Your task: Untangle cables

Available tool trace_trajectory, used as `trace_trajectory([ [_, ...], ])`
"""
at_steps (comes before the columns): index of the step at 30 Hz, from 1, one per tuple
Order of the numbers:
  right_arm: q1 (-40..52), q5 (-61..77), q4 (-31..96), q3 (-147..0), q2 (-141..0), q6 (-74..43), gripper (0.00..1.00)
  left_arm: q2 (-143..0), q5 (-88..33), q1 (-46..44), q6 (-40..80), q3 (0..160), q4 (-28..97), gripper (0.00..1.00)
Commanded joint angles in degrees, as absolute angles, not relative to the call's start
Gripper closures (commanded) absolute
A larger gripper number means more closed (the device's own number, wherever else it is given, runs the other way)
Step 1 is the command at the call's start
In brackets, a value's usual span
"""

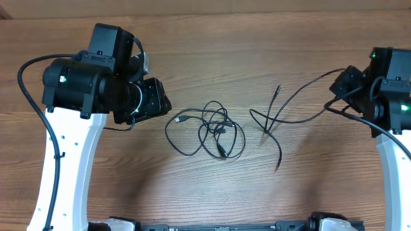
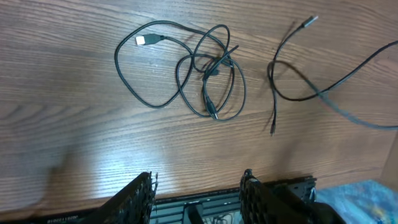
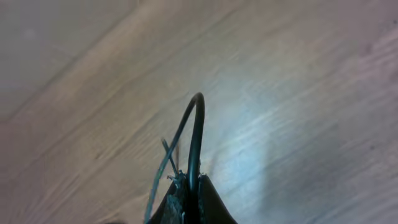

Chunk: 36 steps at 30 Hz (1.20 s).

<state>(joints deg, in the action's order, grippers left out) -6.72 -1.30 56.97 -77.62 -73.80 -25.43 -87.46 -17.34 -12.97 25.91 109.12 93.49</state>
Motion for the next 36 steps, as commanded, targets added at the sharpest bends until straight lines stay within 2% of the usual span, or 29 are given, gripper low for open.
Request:
trace_trajectory([
  [1,-6.9,-0.9,53.6,-82.9,-73.8,-25.3,0.96,-87.8,-17.4,-14.5,23.8,107.2,92.0,0.52],
  [8,-6.9,-0.9,56.4,-102.1,-80.5,-25.0,0.96,-87.8,-17.4,-15.5,23.8,106.9,89.7,0.5],
  [9,-6.9,-1.0,59.2,-110.6,-85.0,-23.6,0.96,-87.8,-17.4,-15.5,23.8,106.9,89.5,0.5],
  [16,-10.5,-0.6,70.5,-140.3,-102.8,-22.7,0.96,-87.8,-17.3,-15.5,23.7,106.9,89.5,0.5],
  [22,-16.7,-1.9,66.3,-143.3,-108.7,-22.4,0.96,-87.8,-17.3,-15.5,23.7,106.9,89.5,0.5],
  [27,-21.8,-10.2,66.4,-141.7,-111.7,-22.5,0.96,-87.8,-17.3,-15.5,23.7,106.9,89.5,0.5],
  [32,-27.7,-6.7,66.7,-139.0,-115.2,-23.2,0.94,-87.8,-17.3,-15.4,23.7,106.9,89.7,0.5],
  [33,-28.8,-4.4,66.8,-138.3,-115.9,-23.1,0.86,-87.8,-17.3,-15.5,23.7,106.9,89.7,0.5],
  [34,-29.9,-0.6,66.7,-137.0,-116.6,-23.1,0.73,-87.8,-17.3,-15.5,23.7,106.9,89.6,0.49],
  [36,-31.1,3.7,66.7,-135.5,-117.5,-23.1,0.25,-87.8,-17.3,-15.5,23.8,106.9,89.3,0.49],
])
